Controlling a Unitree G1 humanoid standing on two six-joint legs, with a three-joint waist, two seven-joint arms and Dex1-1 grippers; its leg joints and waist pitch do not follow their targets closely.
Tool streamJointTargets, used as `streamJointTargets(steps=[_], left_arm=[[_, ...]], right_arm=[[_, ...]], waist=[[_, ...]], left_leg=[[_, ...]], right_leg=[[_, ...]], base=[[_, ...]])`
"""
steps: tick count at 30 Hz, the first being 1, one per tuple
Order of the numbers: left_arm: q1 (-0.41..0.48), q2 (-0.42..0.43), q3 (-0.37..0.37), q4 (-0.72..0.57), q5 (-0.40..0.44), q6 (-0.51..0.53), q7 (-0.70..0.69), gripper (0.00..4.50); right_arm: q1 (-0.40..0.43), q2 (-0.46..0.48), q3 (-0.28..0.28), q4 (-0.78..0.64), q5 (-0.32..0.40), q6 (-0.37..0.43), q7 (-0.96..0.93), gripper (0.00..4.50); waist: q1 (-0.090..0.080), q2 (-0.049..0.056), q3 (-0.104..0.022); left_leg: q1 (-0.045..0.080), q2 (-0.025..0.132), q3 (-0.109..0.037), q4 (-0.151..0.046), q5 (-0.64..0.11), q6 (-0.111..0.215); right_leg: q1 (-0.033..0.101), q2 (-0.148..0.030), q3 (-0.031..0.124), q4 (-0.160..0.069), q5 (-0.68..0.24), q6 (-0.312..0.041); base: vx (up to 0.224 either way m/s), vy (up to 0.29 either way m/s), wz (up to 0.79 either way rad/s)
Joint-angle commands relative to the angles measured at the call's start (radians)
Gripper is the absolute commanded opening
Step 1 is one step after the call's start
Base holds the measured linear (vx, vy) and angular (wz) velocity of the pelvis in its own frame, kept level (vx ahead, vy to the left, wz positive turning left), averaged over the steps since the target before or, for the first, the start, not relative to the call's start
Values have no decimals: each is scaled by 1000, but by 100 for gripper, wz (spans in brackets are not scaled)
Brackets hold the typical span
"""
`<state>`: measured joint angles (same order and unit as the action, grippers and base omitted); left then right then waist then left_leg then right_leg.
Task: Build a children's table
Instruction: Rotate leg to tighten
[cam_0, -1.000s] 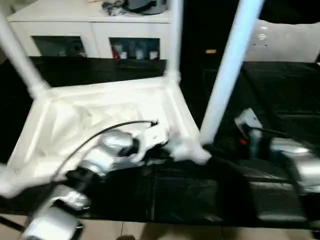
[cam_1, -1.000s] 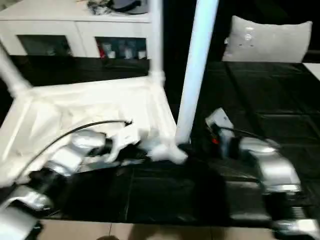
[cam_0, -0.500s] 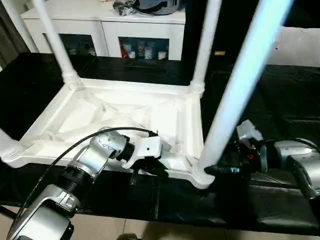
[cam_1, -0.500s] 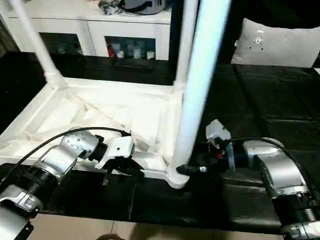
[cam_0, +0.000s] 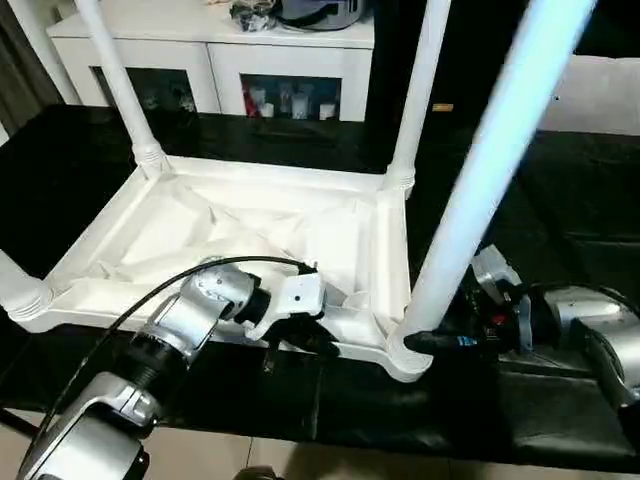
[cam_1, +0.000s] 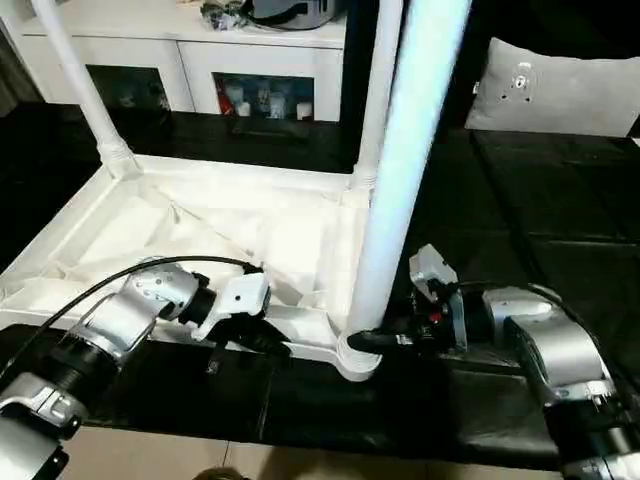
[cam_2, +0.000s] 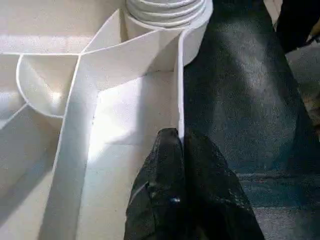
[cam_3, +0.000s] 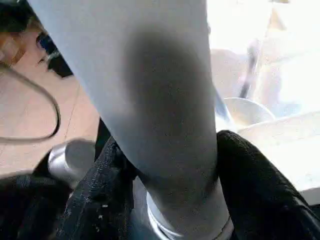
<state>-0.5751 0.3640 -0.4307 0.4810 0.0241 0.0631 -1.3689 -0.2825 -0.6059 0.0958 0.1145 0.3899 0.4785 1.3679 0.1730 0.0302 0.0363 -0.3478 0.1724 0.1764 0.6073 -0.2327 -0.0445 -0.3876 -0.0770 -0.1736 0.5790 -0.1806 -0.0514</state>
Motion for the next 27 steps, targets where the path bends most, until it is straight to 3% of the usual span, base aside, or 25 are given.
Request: streamJointTargets(steps=[1, 2, 4, 5, 7, 9, 12, 13, 14, 16, 19, 22, 26, 27], left_arm=[[5, -62, 9, -45, -26, 45, 84, 0], [6, -72, 17, -49, -29, 59, 103, 0], [3, -111, 37, -51, -27, 113, 176, 0], [1, -124, 44, -50, -25, 131, 202, 0], [-12, -169, 65, -35, -5, 195, 300, 0], [-30, -219, 93, -16, 10, 261, 404, 0], [-55, -286, 137, 12, 16, 300, 534, 0], [-66, -325, 156, 25, 18, 307, 601, 0], [-66, -325, 156, 25, 18, 307, 601, 0], [-69, -336, 148, 27, 35, 303, 623, 0], [-63, -329, 132, 17, 59, 294, 612, 0], [-60, -307, 124, 18, 65, 276, 599, 0], [-52, -273, 113, 19, 63, 229, 556, 0], [-43, -238, 100, 23, 66, 196, 510, 0]], right_arm=[[-11, 68, 19, -50, 43, 81, -90, 208], [-15, 85, 17, -51, 36, 89, -125, 208], [-44, 154, 5, -16, -15, 120, -275, 207], [-56, 179, 0, 0, -36, 127, -328, 207], [-89, 255, -25, 40, -78, 177, -485, 206], [-111, 322, -49, 66, -110, 201, -623, 205], [-141, 406, -93, 117, -130, 180, -783, 205], [-152, 436, -98, 152, -136, 116, -820, 205], [-152, 436, -98, 152, -136, 116, -820, 258], [-149, 449, -101, 156, -137, 92, -820, 271], [-133, 460, -129, 124, -123, 100, -800, 294], [-123, 435, -139, 108, -117, 83, -770, 311], [-113, 380, -136, 102, -101, 60, -705, 353], [-102, 320, -131, 95, -94, 35, -624, 353]], waist=[[-7, -14, -62], [-15, -17, -59], [-22, -14, -56], [-35, -13, -50], [-65, -16, -51], [-86, -14, -49], [-99, -17, -54], [-99, -15, -54], [-100, -16, -55], [-96, -18, -59], [-92, -11, -63], [-88, -11, -61], [-81, -9, -60], [-77, -11, -61]], left_leg=[[0, 84, -30, -65, -13, 91], [2, 80, -28, -68, -36, 76], [3, 69, -25, -68, -63, 57], [6, 69, -27, -72, -88, 41], [6, 57, -30, -69, -115, 19], [9, 58, -30, -68, -117, 16], [5, 52, -30, -67, -96, 31], [6, 50, -29, -67, -93, 38], [6, 48, -26, -65, -87, 45], [-1, 48, -26, -66, -55, 74], [-3, 63, -32, -68, -14, 97], [0, 66, -30, -69, -23, 99], [0, 64, -29, -69, -33, 100], [0, 64, -29, -68, -34, 101]], right_leg=[[59, -114, 84, -73, -270, -58], [58, -112, 81, -82, -316, -43], [59, -109, 76, -95, -388, -17], [56, -106, 72, -105, -431, 1], [63, -104, 58, -118, -488, 40], [58, -102, 58, -121, -480, 34], [61, -102, 60, -118, -453, 26], [60, -102, 62, -119, -446, 24], [59, -101, 62, -118, -438, 23], [65, -100, 68, -109, -396, 22], [65, -102, 75, -90, -282, -13], [65, -106, 78, -87, -271, -36], [66, -106, 78, -91, -292, -31], [67, -106, 78, -91, -290, -25]], base=[[0, 0, 0], [0, 0, 0], [0, 0, 0], [0, 0, 0], [0, 0, 0], [0, 0, 0], [0, 0, 0], [0, 0, 0], [0, 0, 0], [0, 0, 0], [0, 0, 0], [0, 0, 0], [0, 0, 0], [0, 0, 0]])
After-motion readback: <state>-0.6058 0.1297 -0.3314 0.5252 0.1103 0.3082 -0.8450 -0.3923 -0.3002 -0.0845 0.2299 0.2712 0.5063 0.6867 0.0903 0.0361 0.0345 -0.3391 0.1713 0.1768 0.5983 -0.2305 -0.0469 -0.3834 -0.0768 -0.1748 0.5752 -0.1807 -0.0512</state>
